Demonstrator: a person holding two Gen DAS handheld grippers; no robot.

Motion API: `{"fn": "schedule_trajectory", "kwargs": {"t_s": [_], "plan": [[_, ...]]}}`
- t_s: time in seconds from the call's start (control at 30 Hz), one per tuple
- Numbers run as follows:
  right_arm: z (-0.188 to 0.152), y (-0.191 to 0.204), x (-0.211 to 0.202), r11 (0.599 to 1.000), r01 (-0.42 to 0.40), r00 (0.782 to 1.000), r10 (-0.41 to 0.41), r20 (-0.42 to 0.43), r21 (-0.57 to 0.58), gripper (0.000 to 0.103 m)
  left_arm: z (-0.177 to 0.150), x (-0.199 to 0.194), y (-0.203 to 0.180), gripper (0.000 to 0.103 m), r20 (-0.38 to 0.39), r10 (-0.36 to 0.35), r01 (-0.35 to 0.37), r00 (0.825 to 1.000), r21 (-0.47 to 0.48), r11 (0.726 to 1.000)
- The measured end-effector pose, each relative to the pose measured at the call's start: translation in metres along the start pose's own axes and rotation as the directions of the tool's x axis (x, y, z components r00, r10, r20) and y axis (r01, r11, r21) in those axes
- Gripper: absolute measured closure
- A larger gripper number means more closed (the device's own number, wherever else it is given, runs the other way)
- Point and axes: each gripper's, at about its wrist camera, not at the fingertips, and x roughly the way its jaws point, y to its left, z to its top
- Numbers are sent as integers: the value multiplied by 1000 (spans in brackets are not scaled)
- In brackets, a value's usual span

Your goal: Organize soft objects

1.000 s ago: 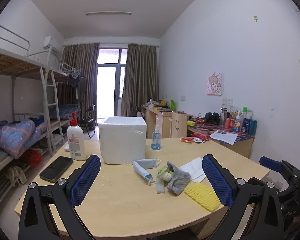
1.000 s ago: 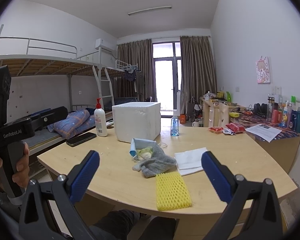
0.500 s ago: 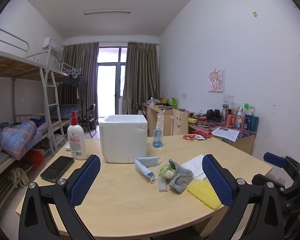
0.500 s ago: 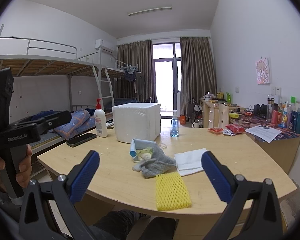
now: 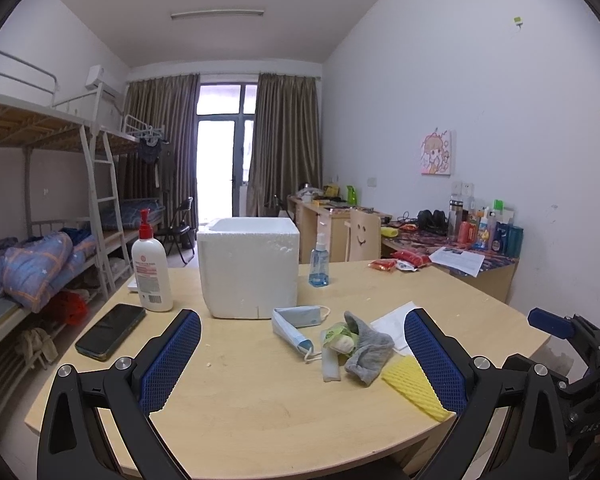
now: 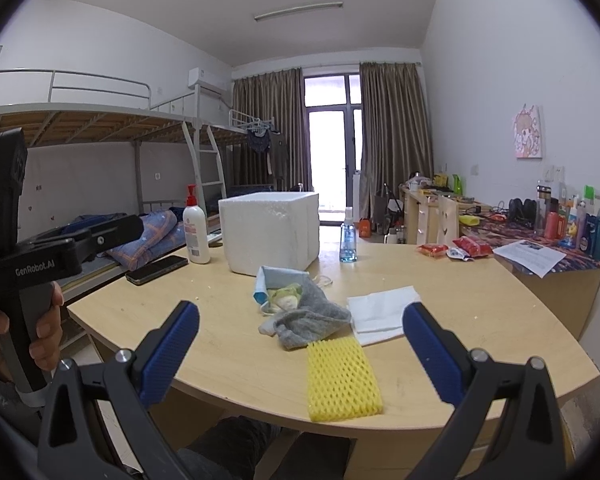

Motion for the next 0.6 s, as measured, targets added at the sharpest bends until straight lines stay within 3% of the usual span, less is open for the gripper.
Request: {"fn": "schedule_trajectory", "kwargs": {"t_s": [0.6], "plan": [[-11,-30,69,1000,0,986,4,-166,24,0,-9,83,10,1,-157,-24,24,987,-6,1000]]}}
